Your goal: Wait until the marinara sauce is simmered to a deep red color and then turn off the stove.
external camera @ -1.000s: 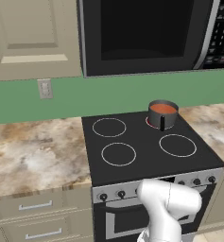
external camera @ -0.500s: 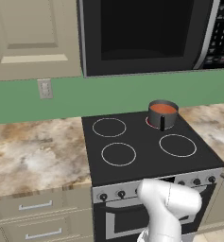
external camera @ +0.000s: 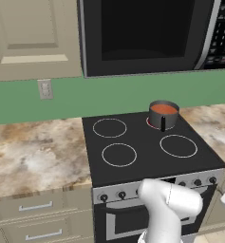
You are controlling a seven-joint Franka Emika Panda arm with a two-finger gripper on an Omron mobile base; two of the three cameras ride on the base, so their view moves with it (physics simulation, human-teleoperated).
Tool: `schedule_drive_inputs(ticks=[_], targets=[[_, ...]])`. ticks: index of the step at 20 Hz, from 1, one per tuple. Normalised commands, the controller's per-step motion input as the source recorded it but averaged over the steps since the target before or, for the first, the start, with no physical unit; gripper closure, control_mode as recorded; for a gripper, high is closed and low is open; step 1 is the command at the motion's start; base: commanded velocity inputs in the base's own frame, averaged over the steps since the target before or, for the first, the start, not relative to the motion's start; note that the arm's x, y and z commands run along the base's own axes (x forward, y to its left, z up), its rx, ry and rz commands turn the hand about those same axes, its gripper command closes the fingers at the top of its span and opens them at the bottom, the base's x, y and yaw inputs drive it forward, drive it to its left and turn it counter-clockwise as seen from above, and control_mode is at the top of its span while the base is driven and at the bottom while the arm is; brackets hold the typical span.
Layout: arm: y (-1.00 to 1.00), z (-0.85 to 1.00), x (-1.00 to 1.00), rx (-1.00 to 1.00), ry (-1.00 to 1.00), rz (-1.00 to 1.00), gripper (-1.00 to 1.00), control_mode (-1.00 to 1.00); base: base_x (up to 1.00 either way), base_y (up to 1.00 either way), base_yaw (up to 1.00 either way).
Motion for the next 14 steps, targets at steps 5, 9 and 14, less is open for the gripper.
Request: schedule_drive_inputs(ticks=[5, 9, 14], targets=[[0.07, -0.49, 0.00, 0.00, 0.00, 0.00, -1.00, -1.00, 0.00, 0.00, 0.00], [0.15, -0.31, 0.02, 0.00, 0.00, -0.03, -1.00, -1.00, 0.00, 0.00, 0.00], [0.02, -0.08, 0.17, 0.00, 0.00, -0.10, -1.00, -1.00, 0.00, 0.00, 0.00]])
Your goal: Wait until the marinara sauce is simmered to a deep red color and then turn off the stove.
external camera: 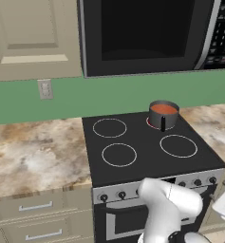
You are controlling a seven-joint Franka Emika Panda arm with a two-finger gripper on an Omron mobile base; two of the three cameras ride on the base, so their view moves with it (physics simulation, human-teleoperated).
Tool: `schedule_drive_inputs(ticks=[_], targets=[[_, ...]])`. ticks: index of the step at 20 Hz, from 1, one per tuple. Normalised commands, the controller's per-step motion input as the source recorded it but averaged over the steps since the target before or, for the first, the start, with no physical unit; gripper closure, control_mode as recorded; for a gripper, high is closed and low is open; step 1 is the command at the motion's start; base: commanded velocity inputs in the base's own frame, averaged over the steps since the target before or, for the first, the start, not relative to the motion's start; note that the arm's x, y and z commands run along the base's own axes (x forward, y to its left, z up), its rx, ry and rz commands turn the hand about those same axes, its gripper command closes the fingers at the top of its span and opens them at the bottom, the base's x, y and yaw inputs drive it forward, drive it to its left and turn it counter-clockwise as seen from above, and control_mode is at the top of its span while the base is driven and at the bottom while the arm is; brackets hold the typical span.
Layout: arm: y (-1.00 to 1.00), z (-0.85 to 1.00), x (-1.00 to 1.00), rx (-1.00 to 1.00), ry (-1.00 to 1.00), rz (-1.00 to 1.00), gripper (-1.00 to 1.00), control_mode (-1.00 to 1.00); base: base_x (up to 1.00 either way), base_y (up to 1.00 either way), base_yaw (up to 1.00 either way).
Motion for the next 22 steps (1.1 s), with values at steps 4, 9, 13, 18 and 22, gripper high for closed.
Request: schedule_drive_inputs(ticks=[4, 9, 13, 18, 22], targets=[[0.00, 0.00, 0.14, 0.00, 0.00, -0.12, -1.00, -1.00, 0.00, 0.00, 0.00], [0.00, 0.00, 0.17, 0.00, 0.00, -0.13, -1.00, -1.00, 0.00, 0.00, 0.00], [0.00, -0.06, 0.17, 0.00, 0.00, -0.12, -1.00, -1.00, 0.00, 0.00, 0.00], [0.00, -0.28, 0.16, 0.00, 0.00, -0.01, -1.00, -1.00, 0.00, 0.00, 0.00], [-0.04, -0.28, 0.15, 0.00, -0.02, 0.00, -1.00, -1.00, 0.00, 0.00, 0.00]])
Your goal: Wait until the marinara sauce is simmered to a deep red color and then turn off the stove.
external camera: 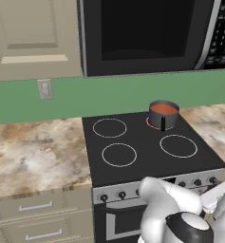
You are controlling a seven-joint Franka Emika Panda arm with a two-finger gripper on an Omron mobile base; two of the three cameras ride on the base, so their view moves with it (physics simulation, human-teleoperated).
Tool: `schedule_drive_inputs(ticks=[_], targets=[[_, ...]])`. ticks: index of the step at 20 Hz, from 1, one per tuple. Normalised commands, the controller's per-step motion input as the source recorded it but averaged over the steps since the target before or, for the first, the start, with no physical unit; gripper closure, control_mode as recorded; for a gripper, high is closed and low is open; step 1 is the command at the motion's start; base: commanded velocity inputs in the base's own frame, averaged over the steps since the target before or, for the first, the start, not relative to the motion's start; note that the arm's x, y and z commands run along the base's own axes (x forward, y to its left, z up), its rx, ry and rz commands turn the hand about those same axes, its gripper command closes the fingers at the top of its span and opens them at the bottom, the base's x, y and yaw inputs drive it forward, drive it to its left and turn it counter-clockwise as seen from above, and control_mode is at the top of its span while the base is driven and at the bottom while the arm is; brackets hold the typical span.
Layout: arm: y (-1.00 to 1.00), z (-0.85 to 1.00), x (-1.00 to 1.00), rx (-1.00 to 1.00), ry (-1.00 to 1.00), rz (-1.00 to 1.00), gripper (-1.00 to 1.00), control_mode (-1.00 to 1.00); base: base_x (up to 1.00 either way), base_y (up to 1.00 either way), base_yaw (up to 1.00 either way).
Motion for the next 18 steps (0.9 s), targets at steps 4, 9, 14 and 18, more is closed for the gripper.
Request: schedule_drive_inputs(ticks=[4, 9, 14, 18], targets=[[-0.15, -0.16, 0.14, 0.00, -0.03, 0.00, -1.00, -1.00, 0.00, 0.00, 0.00], [-0.26, -0.04, 0.02, 0.00, -0.07, 0.00, -1.00, -1.00, 0.00, 0.00, 0.00], [-0.32, -0.08, 0.00, 0.00, -0.06, 0.01, -1.00, -1.00, 0.00, 0.00, 0.00], [-0.19, -0.16, 0.00, -0.03, -0.04, 0.02, -1.00, -1.00, 0.00, 0.00, 0.00]])
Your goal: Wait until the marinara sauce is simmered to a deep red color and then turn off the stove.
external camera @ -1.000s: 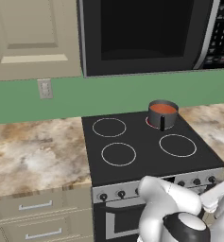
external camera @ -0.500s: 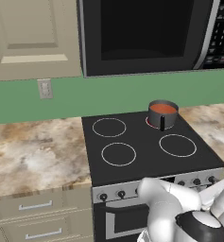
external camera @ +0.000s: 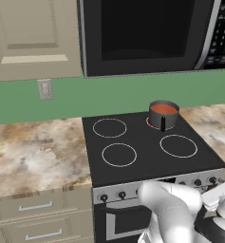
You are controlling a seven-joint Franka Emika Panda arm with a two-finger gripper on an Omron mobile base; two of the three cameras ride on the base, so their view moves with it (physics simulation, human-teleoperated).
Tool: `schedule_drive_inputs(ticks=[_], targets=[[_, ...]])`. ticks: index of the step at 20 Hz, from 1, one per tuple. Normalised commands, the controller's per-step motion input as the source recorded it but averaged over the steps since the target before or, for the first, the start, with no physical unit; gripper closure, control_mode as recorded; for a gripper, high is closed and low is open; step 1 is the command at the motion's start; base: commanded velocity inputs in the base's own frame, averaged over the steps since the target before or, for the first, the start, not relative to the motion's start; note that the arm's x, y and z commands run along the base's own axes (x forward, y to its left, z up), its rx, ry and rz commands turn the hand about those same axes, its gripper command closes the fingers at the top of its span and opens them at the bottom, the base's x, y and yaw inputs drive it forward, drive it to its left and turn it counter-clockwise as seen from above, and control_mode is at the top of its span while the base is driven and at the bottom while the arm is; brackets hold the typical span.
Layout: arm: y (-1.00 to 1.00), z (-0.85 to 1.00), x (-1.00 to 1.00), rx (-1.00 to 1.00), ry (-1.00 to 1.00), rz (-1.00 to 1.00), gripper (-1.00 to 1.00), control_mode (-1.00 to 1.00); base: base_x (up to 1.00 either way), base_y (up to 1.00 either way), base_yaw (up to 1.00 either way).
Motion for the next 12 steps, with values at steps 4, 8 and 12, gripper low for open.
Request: schedule_drive_inputs(ticks=[4, 8, 12], targets=[[-0.08, -0.24, 0.00, -0.06, -0.03, 0.01, -1.00, -1.00, 0.00, 0.00, 0.00], [-0.01, -0.23, 0.00, -0.07, -0.05, 0.00, -1.00, -1.00, 0.00, 0.00, 0.00], [0.00, -0.16, 0.01, -0.08, -0.08, 0.00, -1.00, -1.00, 0.00, 0.00, 0.00]])
